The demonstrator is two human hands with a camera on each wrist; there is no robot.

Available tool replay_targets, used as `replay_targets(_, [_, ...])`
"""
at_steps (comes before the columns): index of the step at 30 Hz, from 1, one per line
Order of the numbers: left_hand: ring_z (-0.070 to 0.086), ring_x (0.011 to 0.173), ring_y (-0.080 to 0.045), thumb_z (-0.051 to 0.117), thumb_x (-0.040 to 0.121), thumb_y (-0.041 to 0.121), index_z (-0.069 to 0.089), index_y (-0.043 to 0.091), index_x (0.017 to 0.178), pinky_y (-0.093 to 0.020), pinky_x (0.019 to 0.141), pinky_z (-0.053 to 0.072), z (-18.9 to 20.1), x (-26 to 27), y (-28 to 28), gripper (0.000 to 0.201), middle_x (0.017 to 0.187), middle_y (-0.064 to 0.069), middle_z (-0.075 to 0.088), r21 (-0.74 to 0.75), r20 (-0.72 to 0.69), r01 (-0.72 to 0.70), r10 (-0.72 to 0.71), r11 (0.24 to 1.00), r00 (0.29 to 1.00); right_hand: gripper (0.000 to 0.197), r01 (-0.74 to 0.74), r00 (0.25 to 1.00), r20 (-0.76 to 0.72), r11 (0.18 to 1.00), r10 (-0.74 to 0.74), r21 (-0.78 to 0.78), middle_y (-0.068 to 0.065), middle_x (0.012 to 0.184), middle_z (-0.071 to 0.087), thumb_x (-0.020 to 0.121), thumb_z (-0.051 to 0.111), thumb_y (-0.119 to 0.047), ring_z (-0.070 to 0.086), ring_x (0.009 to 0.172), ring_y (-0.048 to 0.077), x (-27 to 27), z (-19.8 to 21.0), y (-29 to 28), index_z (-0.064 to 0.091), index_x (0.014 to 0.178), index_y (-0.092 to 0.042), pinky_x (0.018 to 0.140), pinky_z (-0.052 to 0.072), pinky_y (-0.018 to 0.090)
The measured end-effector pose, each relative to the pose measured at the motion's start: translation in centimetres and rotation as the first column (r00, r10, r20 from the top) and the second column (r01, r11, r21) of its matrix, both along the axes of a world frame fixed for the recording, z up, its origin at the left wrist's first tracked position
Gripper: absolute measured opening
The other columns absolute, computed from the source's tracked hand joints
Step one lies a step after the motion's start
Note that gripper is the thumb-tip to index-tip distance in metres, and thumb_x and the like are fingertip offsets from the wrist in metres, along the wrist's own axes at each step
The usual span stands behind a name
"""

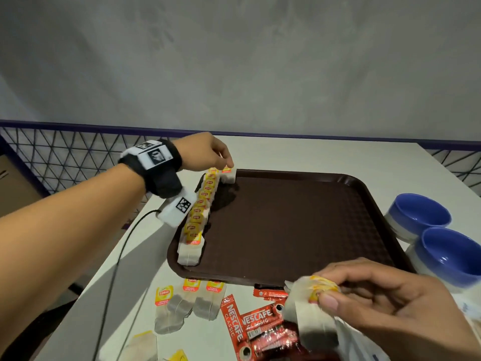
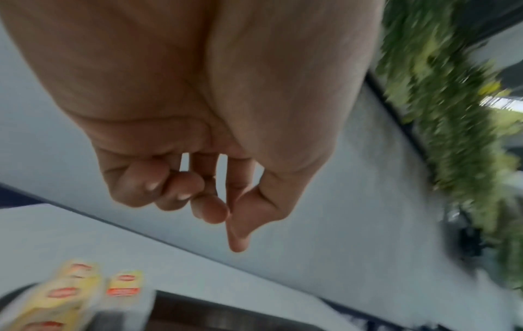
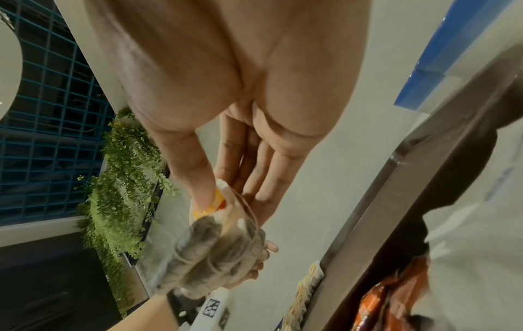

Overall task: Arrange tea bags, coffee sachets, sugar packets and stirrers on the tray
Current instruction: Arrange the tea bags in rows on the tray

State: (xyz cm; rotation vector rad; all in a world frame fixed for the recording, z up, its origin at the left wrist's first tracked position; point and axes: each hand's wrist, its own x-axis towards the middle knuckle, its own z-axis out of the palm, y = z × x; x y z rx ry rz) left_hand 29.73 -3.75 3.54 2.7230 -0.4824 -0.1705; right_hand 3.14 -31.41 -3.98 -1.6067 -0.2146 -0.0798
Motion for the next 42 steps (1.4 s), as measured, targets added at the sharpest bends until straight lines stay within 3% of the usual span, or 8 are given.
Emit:
replay_targets(3, [0.049,0.057,-0.002,0.069,0.095,0.017,0.079,0.032,0.098,-0.023,0.060,0.040,0.9,-5.2,0.5,0.018,0.076,0.010,0.065,-0.203,-0.009,0.103,-0.107,0.974,0.994,0.031,0.047,0.999,-0.013,0.998,-0.046,0.037,0.016,0.089,0.079,0.057,0.100,-0.024,0.078,0.080,0.033,-0.7,1.3,1.4,0.085,0.080,-0.011,0.072,0.064,0.029])
replay_targets(7, [0.064,0.081,-0.018,0.071,0.096,0.015,0.076,0.019,0.107,-0.037,0.075,0.052,-0.4,-12.9,0.6,0.012,0.089,-0.007,0.072,-0.494,-0.177,0.169,-0.289,0.853,0.941,0.023,0.008,0.999,-0.052,0.999,-0.007,0.035,0.014,0.086,0.080,0.060,0.086,-0.017,0.076,0.077,0.028,-1.8,2.4,2.1,0.084,0.083,-0.016,0.069,0.063,0.028])
replay_targets(13, [0.062,0.124,-0.033,0.073,0.087,0.021,0.056,0.010,0.139,-0.036,0.101,0.052,-1.8,-21.7,0.9,0.055,0.133,-0.016,0.065,-0.763,-0.291,0.156,-0.550,0.627,0.783,0.023,-0.022,0.999,-0.040,0.999,0.023,0.029,0.014,0.091,0.080,0.066,0.087,-0.019,0.077,0.088,0.037,-1.8,3.7,4.2,0.084,0.088,-0.014,0.087,0.063,0.050])
replay_targets(17, [0.064,0.116,-0.026,0.077,0.083,0.022,0.056,0.014,0.139,-0.040,0.099,0.052,-3.8,-25.2,0.5,0.060,0.130,-0.018,0.065,-0.832,-0.315,0.022,-0.505,0.554,0.804,0.016,-0.060,0.997,-0.045,0.997,0.058,-0.055,0.014,0.090,0.080,0.075,0.086,-0.017,0.077,0.089,0.037,-1.3,4.5,5.7,0.083,0.091,-0.013,0.087,0.063,0.050])
replay_targets(22, [0.072,0.100,-0.048,0.067,0.093,0.003,0.063,0.008,0.131,-0.042,0.083,0.064,-4.7,-27.4,0.5,0.038,0.115,-0.028,0.069,-0.889,-0.456,-0.356,-0.479,0.289,0.750,0.014,-0.077,0.997,-0.027,0.987,0.074,-0.140,0.011,0.088,0.080,0.082,0.084,-0.010,0.077,0.082,0.030,-0.8,5.5,7.0,0.083,0.096,-0.012,0.076,0.062,0.037])
replay_targets(24, [0.073,0.090,-0.046,0.064,0.092,0.003,0.068,0.005,0.122,-0.039,0.078,0.065,-4.6,-27.7,0.5,0.031,0.108,-0.028,0.069,-0.891,-0.452,-0.402,-0.458,0.208,0.765,0.015,-0.091,0.996,-0.031,0.986,0.088,-0.138,0.013,0.087,0.079,0.082,0.084,-0.009,0.074,0.078,0.032,-0.6,5.7,7.6,0.082,0.097,-0.011,0.074,0.063,0.038])
replay_targets(29, [0.075,0.080,-0.024,0.058,0.093,0.003,0.065,-0.006,0.115,-0.027,0.072,0.062,-4.3,-27.2,0.7,0.025,0.098,-0.017,0.075,-0.913,-0.406,-0.364,-0.334,0.184,0.850,0.016,-0.077,0.997,-0.010,0.987,0.076,-0.139,0.011,0.084,0.078,0.083,0.084,-0.008,0.072,0.069,0.023,-0.2,6.3,8.4,0.080,0.098,-0.009,0.070,0.065,0.036])
replay_targets(42, [0.075,0.074,-0.025,0.057,0.099,0.001,0.068,-0.003,0.116,-0.025,0.069,0.062,-4.1,-24.8,1.8,0.021,0.097,-0.018,0.077,-0.930,-0.359,-0.321,-0.251,0.182,0.899,0.016,-0.058,0.993,0.090,0.972,0.080,-0.226,0.012,0.089,0.078,0.087,0.080,-0.007,0.075,0.077,0.029,2.1,7.4,8.9,0.079,0.103,-0.010,0.069,0.064,0.030])
